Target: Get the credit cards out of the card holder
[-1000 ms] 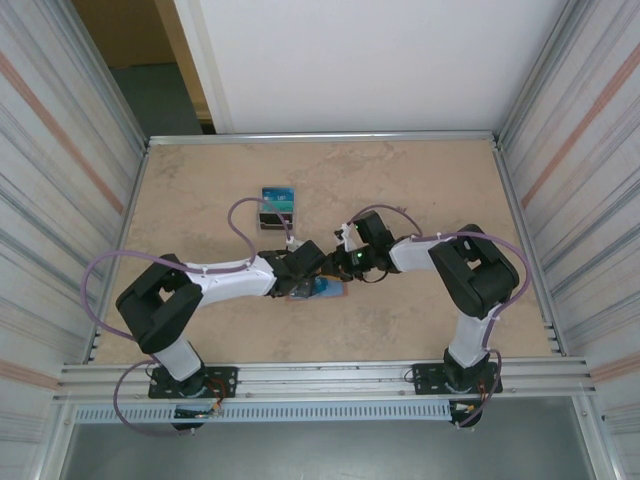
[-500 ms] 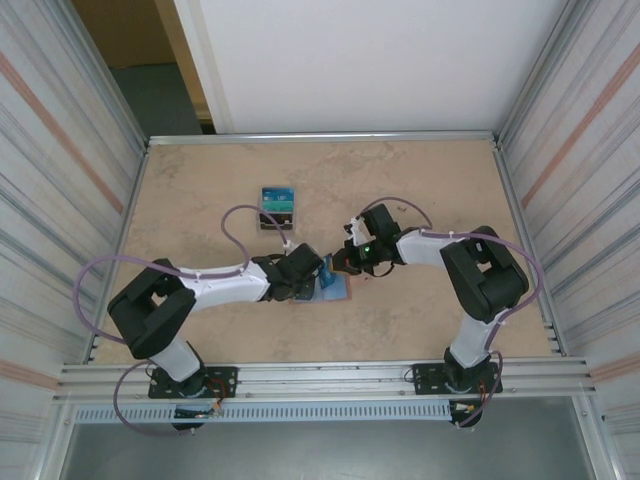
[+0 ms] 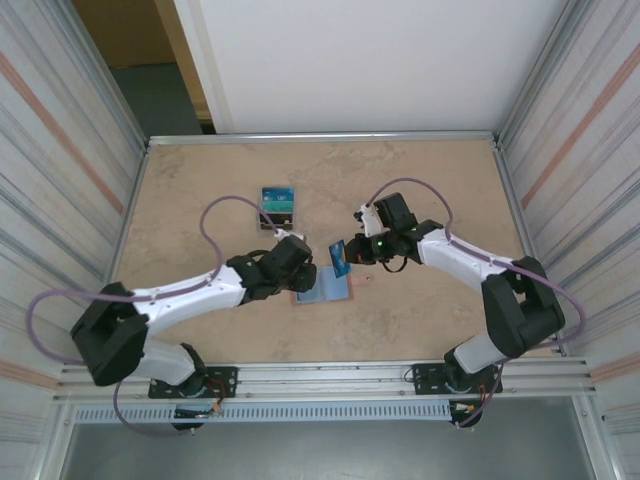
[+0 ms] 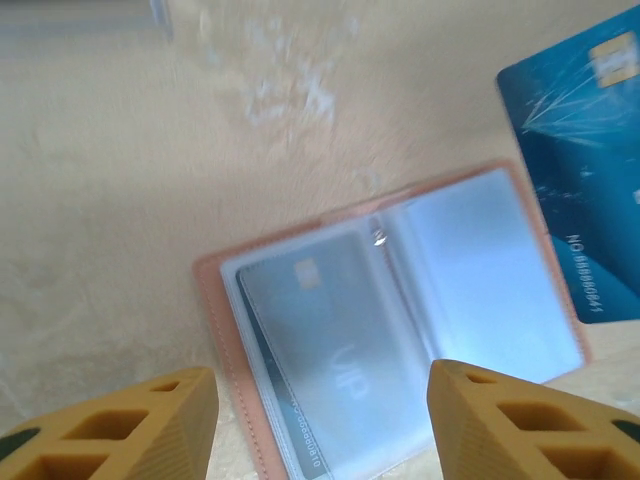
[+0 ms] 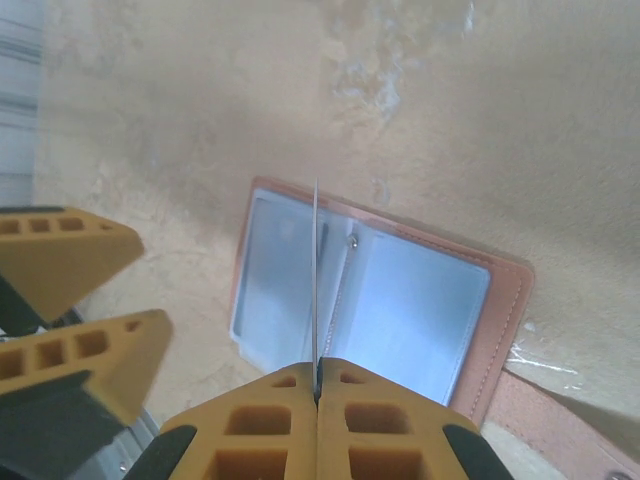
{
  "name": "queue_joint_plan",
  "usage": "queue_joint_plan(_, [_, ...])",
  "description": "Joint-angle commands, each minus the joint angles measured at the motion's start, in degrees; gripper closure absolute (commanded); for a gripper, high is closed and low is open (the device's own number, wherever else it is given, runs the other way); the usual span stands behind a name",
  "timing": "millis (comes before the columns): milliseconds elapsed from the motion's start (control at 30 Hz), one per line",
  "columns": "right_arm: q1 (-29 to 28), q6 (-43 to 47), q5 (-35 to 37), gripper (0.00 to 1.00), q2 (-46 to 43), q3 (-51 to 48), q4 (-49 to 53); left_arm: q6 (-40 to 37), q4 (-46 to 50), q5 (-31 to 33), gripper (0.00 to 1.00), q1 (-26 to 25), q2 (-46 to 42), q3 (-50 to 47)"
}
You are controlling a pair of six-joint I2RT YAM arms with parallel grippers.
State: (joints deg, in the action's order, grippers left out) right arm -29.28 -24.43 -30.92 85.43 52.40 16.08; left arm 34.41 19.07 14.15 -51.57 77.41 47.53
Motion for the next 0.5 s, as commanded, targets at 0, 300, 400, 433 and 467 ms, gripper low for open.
queue_joint_plan(0, [-1.0, 6.1, 1.8, 1.0, -4.5, 2.4, 2.8, -8.9, 0.9, 2.0, 0.41, 1.7, -6.7, 1.1])
queue_joint_plan(300, [-7.4, 18.4, 4.9, 1.0, -12.2, 7.2, 8.1, -31.6, -9.8, -19.9, 0.31, 9.8, -20.8, -4.1])
queue_joint_plan(400, [-8.5, 22.4, 3.2, 1.0, -14.0, 8.4, 9.7, -37.4, -12.1, -28.5, 0.31, 11.4, -23.6, -5.8])
queue_joint_plan(433, [-8.6, 23.8, 2.4, 1.0, -14.4, 8.9, 10.5, -39.3, -13.1, -31.5, 0.31, 11.9, -24.5, -6.4])
queue_joint_plan(467, [-8.7, 24.8, 1.7, 1.0, -14.7, 9.4, 11.2, -40.5, -13.3, -33.0, 0.31, 12.4, -25.1, -6.6])
